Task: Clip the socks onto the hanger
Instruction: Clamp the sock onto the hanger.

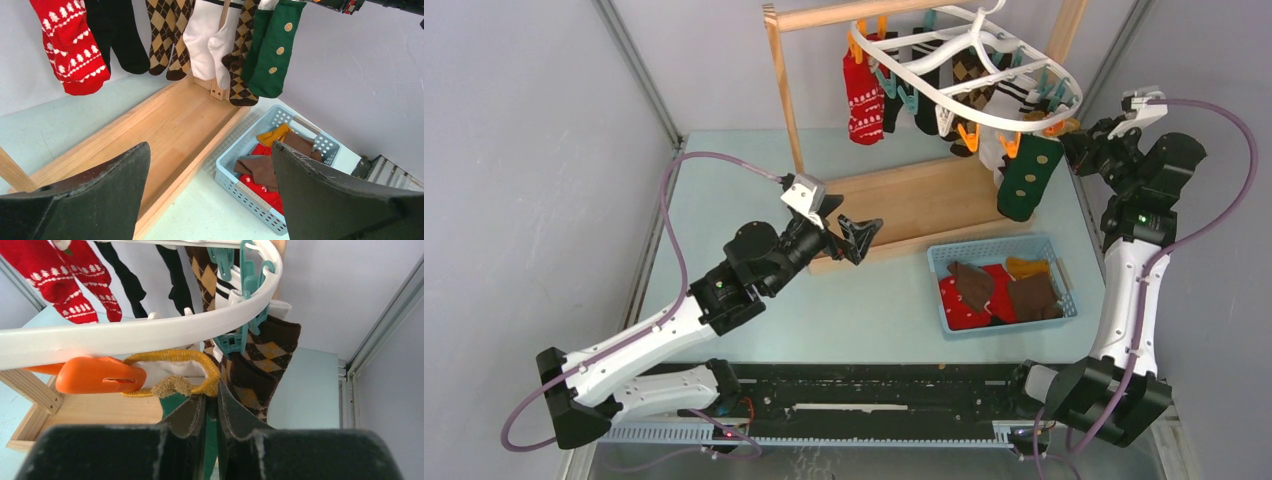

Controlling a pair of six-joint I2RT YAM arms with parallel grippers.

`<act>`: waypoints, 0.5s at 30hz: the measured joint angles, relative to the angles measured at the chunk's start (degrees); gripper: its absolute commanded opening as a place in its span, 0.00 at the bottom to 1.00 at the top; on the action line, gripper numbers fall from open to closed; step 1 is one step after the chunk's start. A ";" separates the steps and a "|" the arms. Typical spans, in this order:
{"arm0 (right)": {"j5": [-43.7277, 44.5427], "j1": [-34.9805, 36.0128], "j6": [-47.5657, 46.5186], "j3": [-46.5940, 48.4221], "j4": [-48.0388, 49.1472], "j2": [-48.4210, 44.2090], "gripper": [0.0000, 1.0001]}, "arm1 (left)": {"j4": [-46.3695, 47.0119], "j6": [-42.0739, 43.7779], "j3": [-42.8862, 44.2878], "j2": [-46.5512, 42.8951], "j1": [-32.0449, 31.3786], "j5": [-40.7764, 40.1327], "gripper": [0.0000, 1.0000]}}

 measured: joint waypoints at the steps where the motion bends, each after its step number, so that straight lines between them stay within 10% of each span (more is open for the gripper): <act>1: 0.02 -0.09 0.00 0.37 0.37 0.57 0.17 | 0.00 -0.04 0.00 0.00 0.04 -0.02 0.94; 15: 0.07 -0.13 -0.55 7.28 1.01 8.55 0.17 | 0.42 -0.92 -1.18 -0.22 1.57 0.07 0.95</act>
